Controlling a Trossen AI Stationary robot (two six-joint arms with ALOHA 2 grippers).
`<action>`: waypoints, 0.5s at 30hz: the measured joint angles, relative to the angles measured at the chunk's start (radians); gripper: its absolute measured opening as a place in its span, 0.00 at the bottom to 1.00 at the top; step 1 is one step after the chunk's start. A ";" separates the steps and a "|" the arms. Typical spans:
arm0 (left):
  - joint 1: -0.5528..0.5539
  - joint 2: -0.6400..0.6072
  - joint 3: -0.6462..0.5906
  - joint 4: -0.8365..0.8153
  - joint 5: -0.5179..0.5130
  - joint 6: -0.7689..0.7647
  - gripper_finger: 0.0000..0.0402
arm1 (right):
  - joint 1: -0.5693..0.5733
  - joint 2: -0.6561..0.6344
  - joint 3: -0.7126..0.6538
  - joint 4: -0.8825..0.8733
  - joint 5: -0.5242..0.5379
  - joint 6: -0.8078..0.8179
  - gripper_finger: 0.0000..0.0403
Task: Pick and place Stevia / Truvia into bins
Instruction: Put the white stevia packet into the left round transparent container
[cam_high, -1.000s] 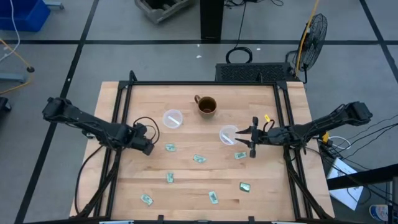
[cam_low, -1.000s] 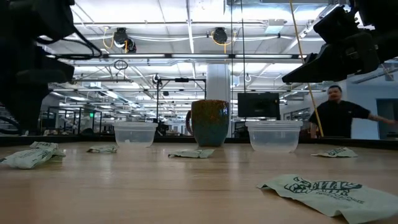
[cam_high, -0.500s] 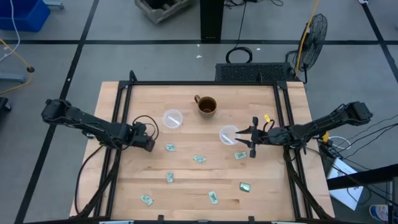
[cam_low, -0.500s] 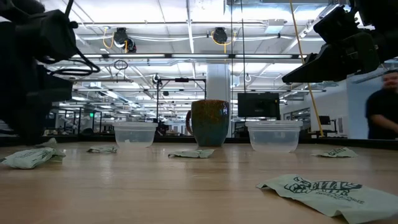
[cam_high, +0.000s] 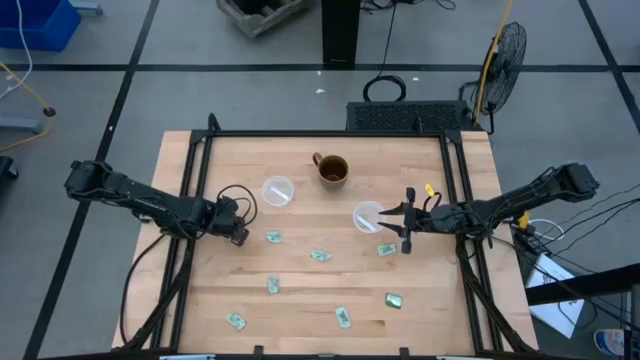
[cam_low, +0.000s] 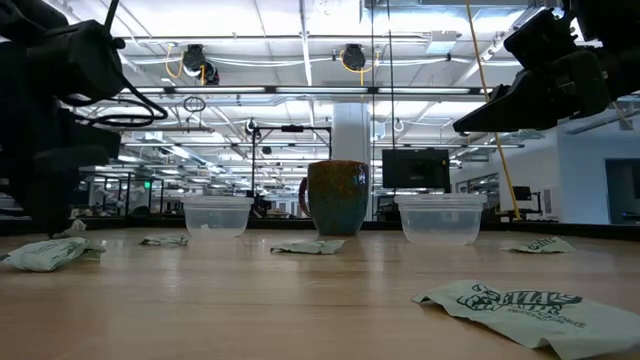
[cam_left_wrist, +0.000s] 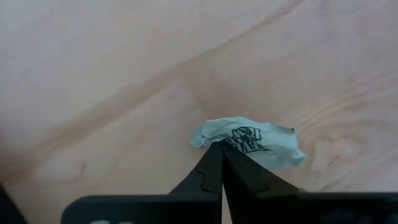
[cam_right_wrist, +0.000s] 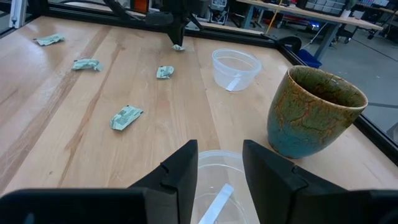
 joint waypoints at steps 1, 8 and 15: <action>0.000 0.000 -0.001 0.010 -0.014 0.020 0.01 | 0.000 0.000 0.000 0.000 0.000 0.000 0.30; 0.001 0.003 0.029 0.093 -0.085 0.168 0.01 | 0.000 0.000 0.000 0.000 0.000 0.003 0.30; 0.001 0.003 0.098 0.096 -0.138 0.265 0.01 | 0.000 0.000 0.000 -0.002 0.000 0.003 0.30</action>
